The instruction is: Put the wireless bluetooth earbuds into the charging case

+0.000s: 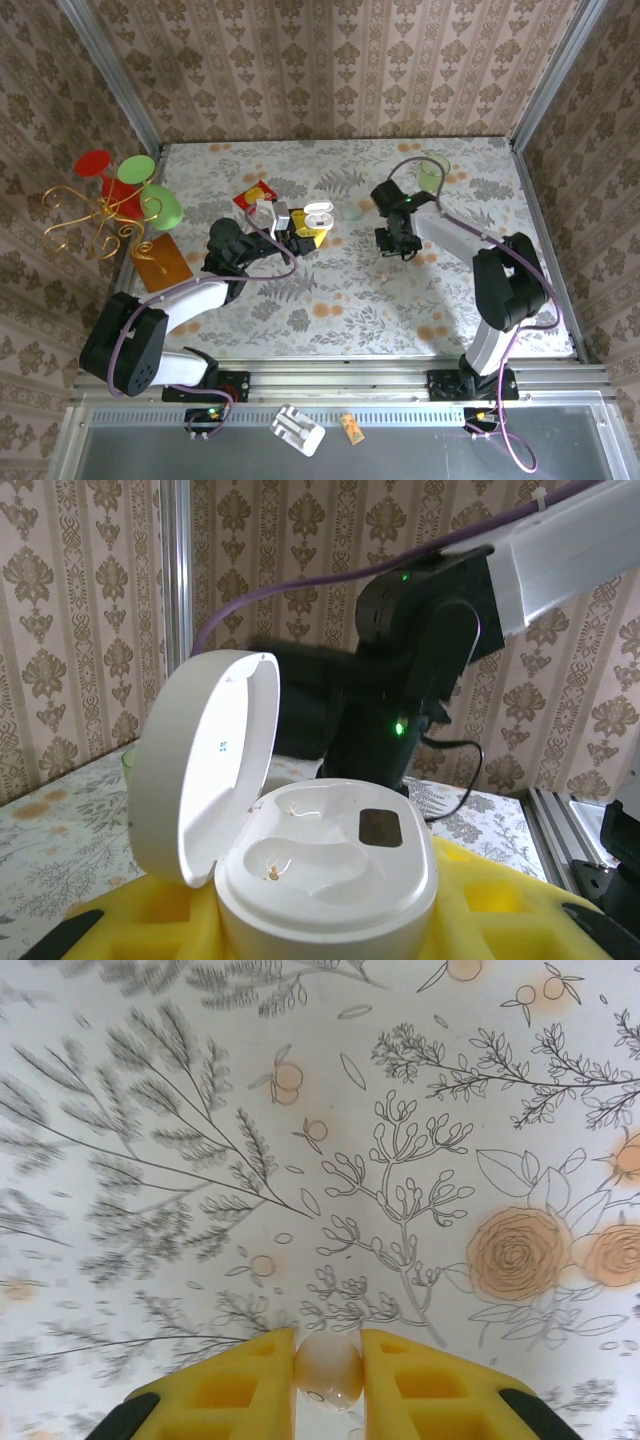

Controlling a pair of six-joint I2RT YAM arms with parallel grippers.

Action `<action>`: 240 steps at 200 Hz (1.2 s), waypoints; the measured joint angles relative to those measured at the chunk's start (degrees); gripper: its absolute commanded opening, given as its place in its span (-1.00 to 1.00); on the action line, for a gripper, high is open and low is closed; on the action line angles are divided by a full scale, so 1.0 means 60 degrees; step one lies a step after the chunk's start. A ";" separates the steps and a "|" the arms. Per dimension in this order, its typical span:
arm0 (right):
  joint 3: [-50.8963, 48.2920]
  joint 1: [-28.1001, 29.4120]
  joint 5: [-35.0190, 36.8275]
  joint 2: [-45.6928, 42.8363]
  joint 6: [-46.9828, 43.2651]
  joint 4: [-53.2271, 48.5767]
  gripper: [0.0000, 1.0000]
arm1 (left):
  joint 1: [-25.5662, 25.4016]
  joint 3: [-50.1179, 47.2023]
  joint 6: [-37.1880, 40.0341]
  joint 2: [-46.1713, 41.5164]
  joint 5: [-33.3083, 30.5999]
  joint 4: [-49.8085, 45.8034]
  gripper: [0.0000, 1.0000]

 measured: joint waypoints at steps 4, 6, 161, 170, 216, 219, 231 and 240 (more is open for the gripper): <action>-0.0044 -0.0124 -0.0288 -0.0098 0.0149 0.0062 -0.59 | 0.0000 0.0000 0.0000 0.0000 0.0000 0.0000 -0.55; -0.0073 -0.0189 -0.0401 -0.0138 0.0200 0.0098 -0.59 | 0.0000 0.0000 0.0000 0.0000 -0.0004 0.0000 -0.56; -0.0958 -0.0951 -0.5359 -0.3519 0.0962 0.1577 -0.63 | 0.0000 0.0000 -0.0004 0.0510 0.0208 0.0324 -0.57; -0.0798 -0.0721 -0.5563 -0.3719 0.0845 0.1625 -0.62 | 0.0000 0.0000 -0.0004 0.0572 0.0262 0.0390 -0.57; 0.0248 0.0732 -0.6003 -0.3912 0.0313 0.1989 -0.61 | 0.0000 0.0000 0.0025 0.0685 0.0579 0.0634 -0.58; 0.0306 0.0798 -0.6018 -0.3912 0.0291 0.2004 -0.61 | 0.0000 0.0000 0.0029 0.0685 0.0601 0.0645 -0.58; 0.0539 0.1045 -0.6047 -0.3909 0.0175 0.2044 -0.61 | 0.0000 0.0000 0.0044 0.0685 0.0710 0.0692 -0.58; 0.0739 0.1173 -0.6051 -0.3891 0.0091 0.2051 -0.61 | 0.0000 0.0000 0.0073 0.0685 0.0783 0.0736 -0.58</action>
